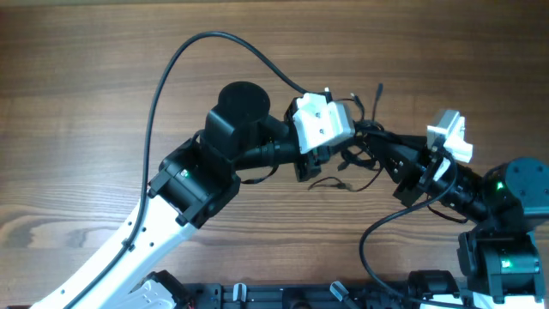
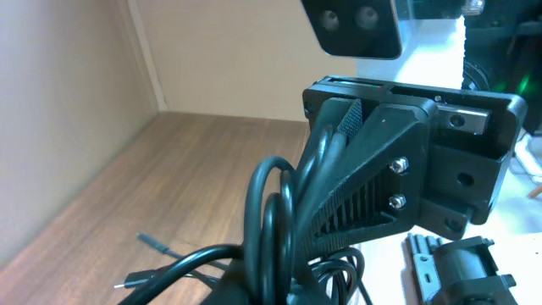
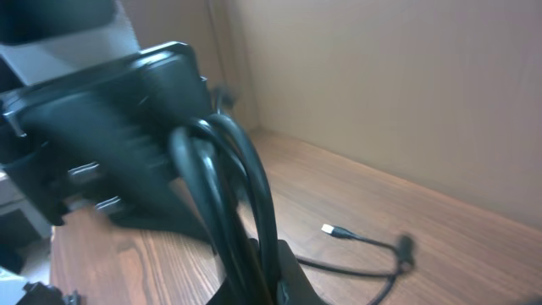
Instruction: Untangle cables
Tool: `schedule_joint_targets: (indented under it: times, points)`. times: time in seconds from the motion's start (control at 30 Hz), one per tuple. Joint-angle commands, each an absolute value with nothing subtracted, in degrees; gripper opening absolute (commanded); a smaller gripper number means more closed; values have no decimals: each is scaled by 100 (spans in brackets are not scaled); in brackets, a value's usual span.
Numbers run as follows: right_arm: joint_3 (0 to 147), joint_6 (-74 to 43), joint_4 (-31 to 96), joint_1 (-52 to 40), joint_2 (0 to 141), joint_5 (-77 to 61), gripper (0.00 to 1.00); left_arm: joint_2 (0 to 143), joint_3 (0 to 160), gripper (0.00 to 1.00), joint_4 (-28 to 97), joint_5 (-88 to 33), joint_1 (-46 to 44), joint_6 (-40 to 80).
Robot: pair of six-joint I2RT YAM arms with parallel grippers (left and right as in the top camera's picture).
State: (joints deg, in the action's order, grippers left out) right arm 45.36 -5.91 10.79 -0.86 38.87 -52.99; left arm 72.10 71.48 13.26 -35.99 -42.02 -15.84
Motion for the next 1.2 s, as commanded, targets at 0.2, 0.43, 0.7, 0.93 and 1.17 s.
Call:
schedule_joint_targets:
  times: [0.2, 0.43, 0.7, 0.93, 1.17]
  points:
    - [4543, -1066, 1138, -78, 3868, -3575, 4, 6882, 7223, 100, 1441, -2261, -3664, -497]
    - [4543, -1566, 956, -78, 3868, -3577, 4, 6866, 7223, 100, 1669, -2298, -3159, 397]
    - [4543, -2718, 263, -80, 3868, -4047, 4, 6866, 7223, 100, 1686, -3203, -3159, 388]
    - [4543, -2963, -340, -80, 3913, -5201, 4, 6866, 7223, 96, 1424, -4091, -3159, 1]
    - [4543, -3002, -985, -80, 4180, -6189, 4, 6875, 7223, 70, 1282, -4458, -3166, 30]
